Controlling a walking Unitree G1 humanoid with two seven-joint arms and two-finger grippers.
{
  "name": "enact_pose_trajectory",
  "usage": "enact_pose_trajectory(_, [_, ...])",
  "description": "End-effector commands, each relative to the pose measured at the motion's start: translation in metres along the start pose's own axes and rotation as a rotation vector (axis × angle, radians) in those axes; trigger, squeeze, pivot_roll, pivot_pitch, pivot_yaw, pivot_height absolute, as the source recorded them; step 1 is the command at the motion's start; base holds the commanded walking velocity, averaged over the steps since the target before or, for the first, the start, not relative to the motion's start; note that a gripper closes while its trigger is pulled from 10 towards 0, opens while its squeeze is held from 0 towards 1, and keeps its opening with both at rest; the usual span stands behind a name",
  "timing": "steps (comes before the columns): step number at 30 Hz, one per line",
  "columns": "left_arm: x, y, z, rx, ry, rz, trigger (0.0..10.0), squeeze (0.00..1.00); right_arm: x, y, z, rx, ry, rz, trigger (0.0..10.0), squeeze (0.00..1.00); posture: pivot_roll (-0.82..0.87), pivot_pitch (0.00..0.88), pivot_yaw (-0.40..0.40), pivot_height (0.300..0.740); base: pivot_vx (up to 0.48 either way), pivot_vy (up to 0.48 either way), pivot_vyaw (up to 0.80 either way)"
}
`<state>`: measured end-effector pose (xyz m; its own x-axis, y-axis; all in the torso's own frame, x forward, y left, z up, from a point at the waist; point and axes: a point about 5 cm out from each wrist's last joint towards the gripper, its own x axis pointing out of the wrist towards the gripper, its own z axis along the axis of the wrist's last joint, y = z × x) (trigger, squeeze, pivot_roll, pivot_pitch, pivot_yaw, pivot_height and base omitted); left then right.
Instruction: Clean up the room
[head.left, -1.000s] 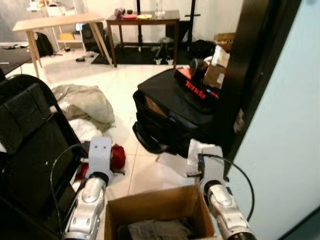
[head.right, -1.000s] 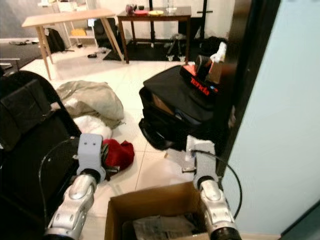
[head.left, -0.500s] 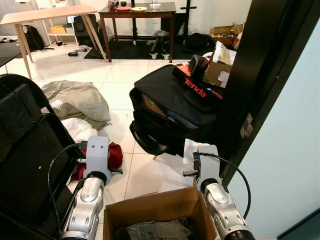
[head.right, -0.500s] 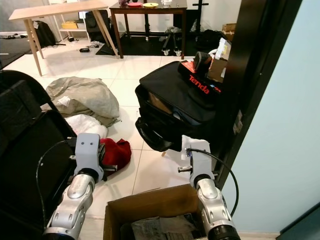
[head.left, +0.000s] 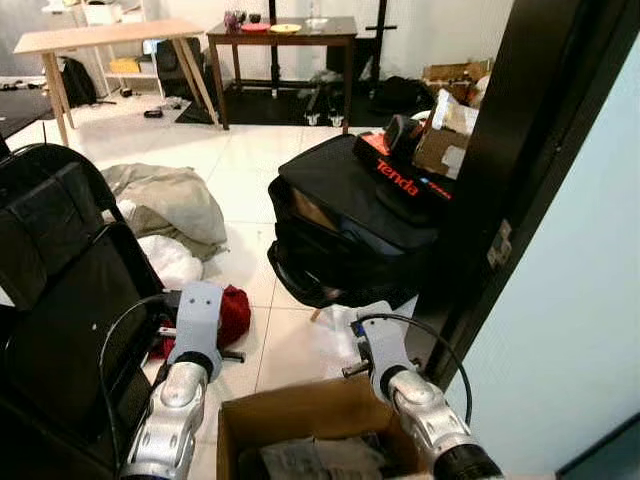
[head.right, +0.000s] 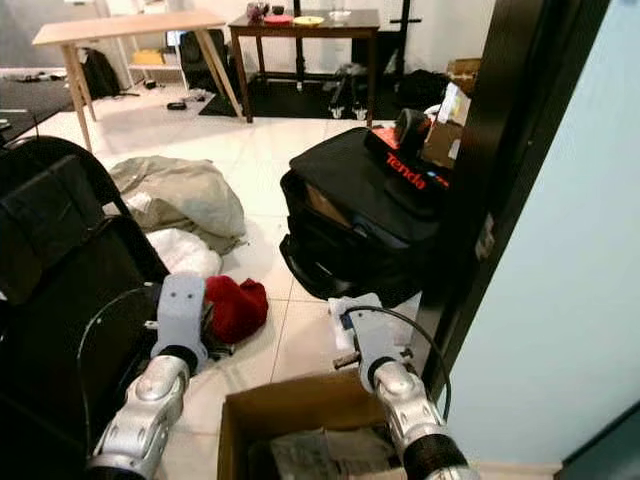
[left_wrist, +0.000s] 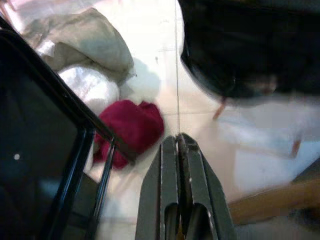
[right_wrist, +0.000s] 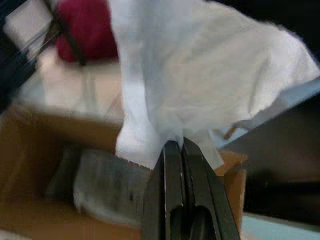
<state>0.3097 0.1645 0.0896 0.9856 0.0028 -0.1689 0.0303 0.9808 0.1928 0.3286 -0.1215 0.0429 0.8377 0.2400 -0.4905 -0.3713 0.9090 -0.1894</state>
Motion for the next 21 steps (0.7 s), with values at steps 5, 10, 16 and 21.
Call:
enact_pose_trajectory(5, [-0.005,0.0,-0.017,0.156,0.08,-0.136,10.0,0.0,0.002,-0.002,-0.007,-0.154,0.095,0.07,10.0,0.0,-0.02,0.252,0.002,0.74,0.0,0.0,0.0])
enact_pose_trajectory(10, [-0.011,0.004,-0.021,0.25,0.086,-0.216,10.0,0.0,0.003,-0.01,-0.003,-0.295,0.111,0.091,10.0,0.0,-0.03,0.312,-0.008,0.74,0.0,0.0,0.0])
enact_pose_trajectory(16, [-0.024,-0.004,-0.019,0.274,0.015,-0.361,10.0,0.0,0.006,-0.016,0.011,-0.474,0.096,0.162,10.0,0.0,-0.04,0.367,-0.05,0.74,0.0,0.0,0.0])
enact_pose_trajectory(21, [-0.03,-0.015,-0.01,0.255,-0.054,-0.475,10.0,0.0,0.007,-0.016,0.015,-0.527,0.093,0.182,10.0,0.0,-0.03,0.377,-0.057,0.74,0.0,0.0,0.0])
